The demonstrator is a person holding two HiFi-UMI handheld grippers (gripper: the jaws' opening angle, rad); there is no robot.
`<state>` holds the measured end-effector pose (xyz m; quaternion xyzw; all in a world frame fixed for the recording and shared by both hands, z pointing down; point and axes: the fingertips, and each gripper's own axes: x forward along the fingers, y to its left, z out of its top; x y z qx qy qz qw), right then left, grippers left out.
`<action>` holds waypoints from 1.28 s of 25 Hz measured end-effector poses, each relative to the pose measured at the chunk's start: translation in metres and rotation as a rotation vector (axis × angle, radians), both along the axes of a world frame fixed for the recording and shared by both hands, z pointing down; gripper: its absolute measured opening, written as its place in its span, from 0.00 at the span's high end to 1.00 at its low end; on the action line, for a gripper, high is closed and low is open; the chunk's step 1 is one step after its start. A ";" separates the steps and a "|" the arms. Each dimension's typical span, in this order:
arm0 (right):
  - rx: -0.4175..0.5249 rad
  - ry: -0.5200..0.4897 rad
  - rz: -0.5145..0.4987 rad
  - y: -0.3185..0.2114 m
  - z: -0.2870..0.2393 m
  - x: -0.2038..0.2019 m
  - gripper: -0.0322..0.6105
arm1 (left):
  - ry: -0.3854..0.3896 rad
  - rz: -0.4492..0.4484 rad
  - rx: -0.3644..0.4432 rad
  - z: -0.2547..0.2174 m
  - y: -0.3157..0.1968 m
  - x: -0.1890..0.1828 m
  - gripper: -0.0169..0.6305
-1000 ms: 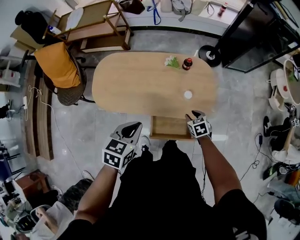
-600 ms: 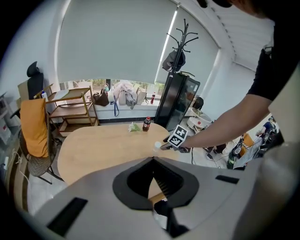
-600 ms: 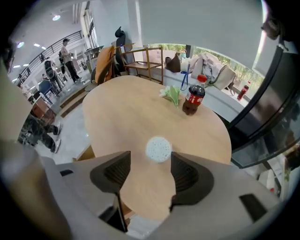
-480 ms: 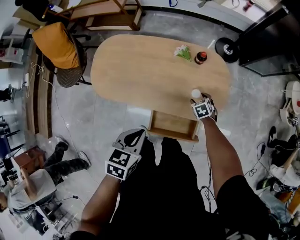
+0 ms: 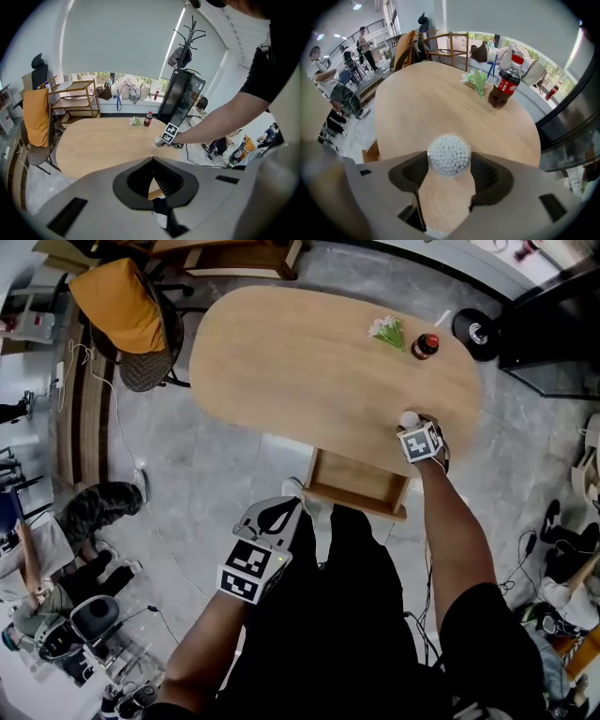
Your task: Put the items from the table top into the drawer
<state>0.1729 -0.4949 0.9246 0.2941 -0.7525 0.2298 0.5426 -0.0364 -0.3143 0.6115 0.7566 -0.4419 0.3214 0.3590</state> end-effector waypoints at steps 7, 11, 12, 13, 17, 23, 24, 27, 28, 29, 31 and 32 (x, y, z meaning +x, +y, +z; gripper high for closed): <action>0.005 -0.007 0.029 0.016 -0.012 -0.004 0.54 | 0.008 0.042 -0.011 0.000 0.012 -0.008 0.97; 0.021 -0.058 0.068 0.046 -0.027 -0.009 0.54 | 0.027 0.084 -0.002 0.002 0.021 -0.006 0.97; 0.021 -0.078 0.078 0.059 -0.030 -0.013 0.54 | 0.031 0.093 0.001 0.004 0.023 -0.007 0.97; 0.018 -0.094 0.080 0.074 -0.032 -0.018 0.54 | 0.037 0.100 0.002 0.006 0.027 -0.009 0.97; 0.001 -0.108 0.017 0.148 -0.031 -0.046 0.54 | 0.053 0.113 -0.002 0.016 0.047 -0.020 0.97; -0.087 -0.095 -0.023 0.229 0.012 -0.086 0.54 | 0.056 0.112 -0.023 0.027 0.080 -0.037 0.97; -0.095 -0.086 -0.021 0.233 0.022 -0.090 0.54 | 0.054 0.109 -0.024 0.028 0.084 -0.040 0.97; -0.111 -0.063 -0.009 0.239 0.055 -0.102 0.54 | 0.035 0.098 -0.026 0.032 0.097 -0.049 0.97; -0.111 -0.052 -0.011 0.239 0.065 -0.104 0.54 | 0.027 0.093 -0.027 0.033 0.102 -0.052 0.97; -0.107 -0.041 -0.016 0.239 0.075 -0.106 0.54 | 0.020 0.087 -0.030 0.034 0.107 -0.055 0.97; -0.089 -0.024 -0.023 0.235 0.090 -0.109 0.54 | 0.004 0.081 -0.041 0.037 0.118 -0.061 0.97; -0.076 -0.017 -0.024 0.232 0.096 -0.110 0.54 | -0.004 0.081 -0.048 0.039 0.122 -0.064 0.97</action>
